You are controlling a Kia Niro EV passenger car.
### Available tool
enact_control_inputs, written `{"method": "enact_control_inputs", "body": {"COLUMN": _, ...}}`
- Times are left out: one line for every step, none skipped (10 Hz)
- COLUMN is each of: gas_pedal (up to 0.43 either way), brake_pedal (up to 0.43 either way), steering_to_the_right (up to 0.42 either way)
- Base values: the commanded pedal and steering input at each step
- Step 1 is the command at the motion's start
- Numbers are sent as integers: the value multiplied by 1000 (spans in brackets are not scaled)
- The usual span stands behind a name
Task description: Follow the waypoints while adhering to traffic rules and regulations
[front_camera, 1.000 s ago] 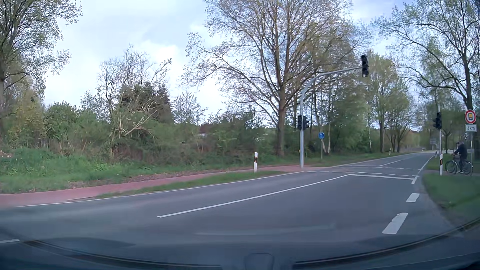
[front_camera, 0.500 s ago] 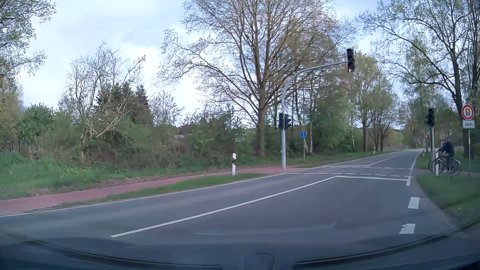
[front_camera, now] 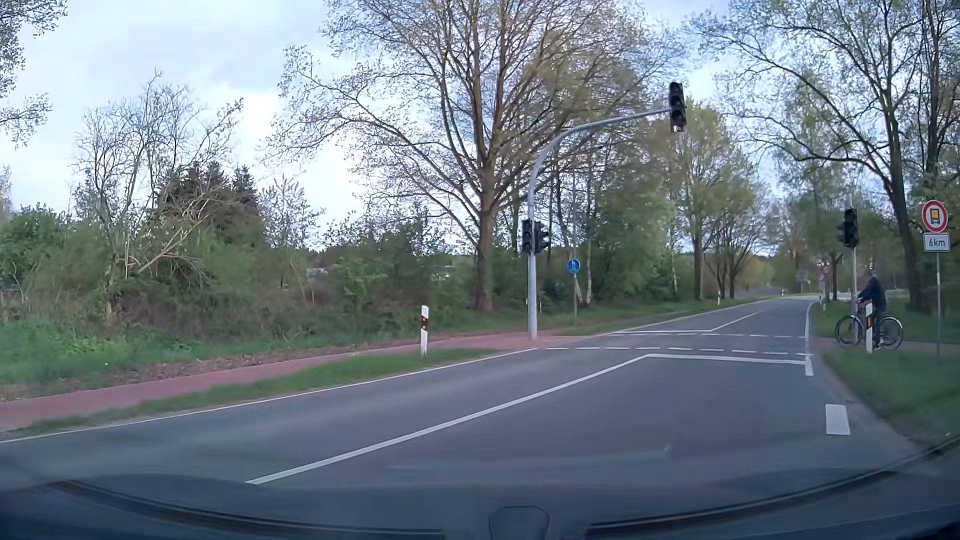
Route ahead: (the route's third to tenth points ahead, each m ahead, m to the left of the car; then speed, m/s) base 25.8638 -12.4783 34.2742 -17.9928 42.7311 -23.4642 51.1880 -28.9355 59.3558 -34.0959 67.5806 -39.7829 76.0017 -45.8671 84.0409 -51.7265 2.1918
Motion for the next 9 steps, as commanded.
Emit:
{"method": "enact_control_inputs", "body": {"gas_pedal": 130, "brake_pedal": 0, "steering_to_the_right": 223}}
{"method": "enact_control_inputs", "body": {"gas_pedal": 130, "brake_pedal": 0, "steering_to_the_right": 223}}
{"method": "enact_control_inputs", "body": {"gas_pedal": 169, "brake_pedal": 0, "steering_to_the_right": 223}}
{"method": "enact_control_inputs", "body": {"gas_pedal": 177, "brake_pedal": 0, "steering_to_the_right": 223}}
{"method": "enact_control_inputs", "body": {"gas_pedal": 177, "brake_pedal": 0, "steering_to_the_right": 223}}
{"method": "enact_control_inputs", "body": {"gas_pedal": 189, "brake_pedal": 0, "steering_to_the_right": 223}}
{"method": "enact_control_inputs", "body": {"gas_pedal": 189, "brake_pedal": 0, "steering_to_the_right": 223}}
{"method": "enact_control_inputs", "body": {"gas_pedal": 189, "brake_pedal": 0, "steering_to_the_right": 224}}
{"method": "enact_control_inputs", "body": {"gas_pedal": 189, "brake_pedal": 0, "steering_to_the_right": 225}}
